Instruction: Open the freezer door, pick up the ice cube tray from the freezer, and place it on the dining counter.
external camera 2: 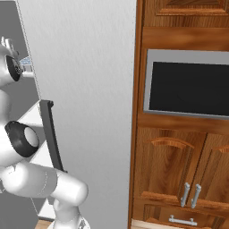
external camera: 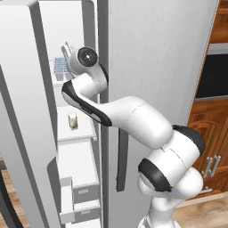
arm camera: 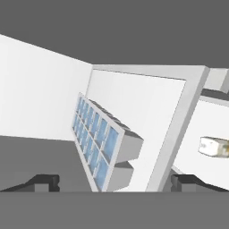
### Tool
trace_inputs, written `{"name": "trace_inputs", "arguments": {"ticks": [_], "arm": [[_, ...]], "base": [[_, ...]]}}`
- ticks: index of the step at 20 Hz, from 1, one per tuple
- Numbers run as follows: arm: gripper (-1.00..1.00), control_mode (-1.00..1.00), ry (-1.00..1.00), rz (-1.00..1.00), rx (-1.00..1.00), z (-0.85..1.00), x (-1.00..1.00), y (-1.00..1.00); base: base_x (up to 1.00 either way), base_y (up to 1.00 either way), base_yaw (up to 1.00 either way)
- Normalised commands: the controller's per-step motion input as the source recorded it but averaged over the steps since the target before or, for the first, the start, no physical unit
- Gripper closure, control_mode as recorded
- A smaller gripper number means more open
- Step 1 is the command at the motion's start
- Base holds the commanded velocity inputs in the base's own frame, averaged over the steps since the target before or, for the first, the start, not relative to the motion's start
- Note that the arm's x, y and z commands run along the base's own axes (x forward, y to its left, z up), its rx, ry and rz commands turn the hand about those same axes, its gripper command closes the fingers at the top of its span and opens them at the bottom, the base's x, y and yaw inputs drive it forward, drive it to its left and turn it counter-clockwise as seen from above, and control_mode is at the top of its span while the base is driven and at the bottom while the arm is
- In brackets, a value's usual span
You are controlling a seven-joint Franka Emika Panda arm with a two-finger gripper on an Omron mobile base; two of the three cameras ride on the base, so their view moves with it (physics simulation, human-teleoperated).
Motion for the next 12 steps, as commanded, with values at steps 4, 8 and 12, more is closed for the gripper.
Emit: {"name": "trace_inputs", "arguments": {"ticks": [4, 8, 12], "arm": [[-1.0, -1.0, 0.0, -0.11, 0.01, 0.0, 0.16, 0.0], [-1.0, -1.0, 0.0, -0.14, 0.03, 0.0, 0.21, 0.02], [-1.0, -1.0, 0.0, -0.12, 0.02, 0.0, 0.24, 0.01]], "base": [[0.0, 0.0, 0.0], [0.0, 0.0, 0.0], [0.0, 0.0, 0.0]]}}
